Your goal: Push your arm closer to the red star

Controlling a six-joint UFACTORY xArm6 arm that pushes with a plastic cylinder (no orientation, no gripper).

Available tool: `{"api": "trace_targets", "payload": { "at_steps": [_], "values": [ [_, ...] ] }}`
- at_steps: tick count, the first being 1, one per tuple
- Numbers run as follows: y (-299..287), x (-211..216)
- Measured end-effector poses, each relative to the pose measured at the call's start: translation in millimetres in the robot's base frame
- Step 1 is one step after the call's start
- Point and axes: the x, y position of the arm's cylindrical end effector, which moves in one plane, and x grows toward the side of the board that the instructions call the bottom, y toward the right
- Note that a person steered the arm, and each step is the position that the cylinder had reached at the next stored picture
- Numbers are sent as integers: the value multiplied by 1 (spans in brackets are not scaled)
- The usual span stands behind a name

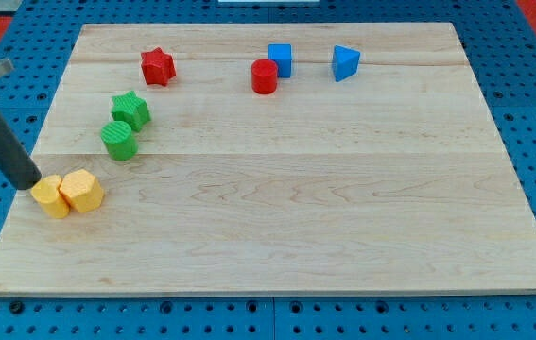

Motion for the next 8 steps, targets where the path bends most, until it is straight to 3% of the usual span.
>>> {"api": "trace_targets", "payload": {
  "at_steps": [2, 7, 8],
  "values": [
    [-22, -60],
    [-18, -75],
    [-12, -109]
  ]
}}
